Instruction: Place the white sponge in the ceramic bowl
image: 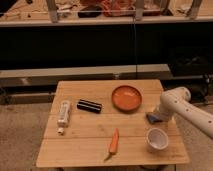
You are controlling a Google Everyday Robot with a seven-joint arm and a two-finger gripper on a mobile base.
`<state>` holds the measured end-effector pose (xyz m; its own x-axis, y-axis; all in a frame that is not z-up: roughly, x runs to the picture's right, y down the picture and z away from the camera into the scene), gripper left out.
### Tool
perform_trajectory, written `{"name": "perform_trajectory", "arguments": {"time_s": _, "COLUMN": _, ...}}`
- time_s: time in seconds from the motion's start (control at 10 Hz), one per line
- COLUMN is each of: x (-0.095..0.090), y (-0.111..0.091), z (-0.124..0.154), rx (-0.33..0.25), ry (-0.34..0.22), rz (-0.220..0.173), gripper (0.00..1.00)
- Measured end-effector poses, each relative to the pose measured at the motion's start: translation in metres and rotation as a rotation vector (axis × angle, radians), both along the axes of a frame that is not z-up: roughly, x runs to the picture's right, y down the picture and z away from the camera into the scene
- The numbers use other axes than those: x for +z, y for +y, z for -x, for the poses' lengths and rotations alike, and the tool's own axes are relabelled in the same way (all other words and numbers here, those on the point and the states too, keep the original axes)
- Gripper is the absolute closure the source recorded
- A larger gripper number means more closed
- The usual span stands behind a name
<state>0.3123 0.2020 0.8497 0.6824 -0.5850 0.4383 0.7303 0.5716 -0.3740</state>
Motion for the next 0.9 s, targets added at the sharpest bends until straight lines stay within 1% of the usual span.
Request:
{"name": "perform_trajectory", "arguments": {"time_s": 0.2, "x": 0.0008, "y": 0.0003, "z": 0.0006, "rx": -0.003, "ry": 0.001, "rz": 0.001, "gripper": 0.21}}
{"name": "perform_trajectory", "arguments": {"time_s": 0.3, "x": 0.0006, "y": 0.0008, "z": 0.0004, "rx": -0.003, "ry": 0.002, "rz": 0.002, "gripper": 0.25}}
{"name": "perform_trajectory", "arguments": {"time_s": 0.5, "x": 0.0006, "y": 0.0021, "z": 0.0004, "rx": -0.001, "ry": 0.002, "rz": 0.005, "gripper": 0.26}}
{"name": "perform_trajectory", "arguments": {"time_s": 0.7, "x": 0.001, "y": 0.003, "z": 0.0017, "rx": -0.003, "ry": 0.002, "rz": 0.007, "gripper": 0.31}}
{"name": "perform_trajectory", "arguments": {"time_s": 0.9, "x": 0.0028, "y": 0.0031, "z": 0.0046, "rx": -0.005, "ry": 0.0, "rz": 0.008, "gripper": 0.42}}
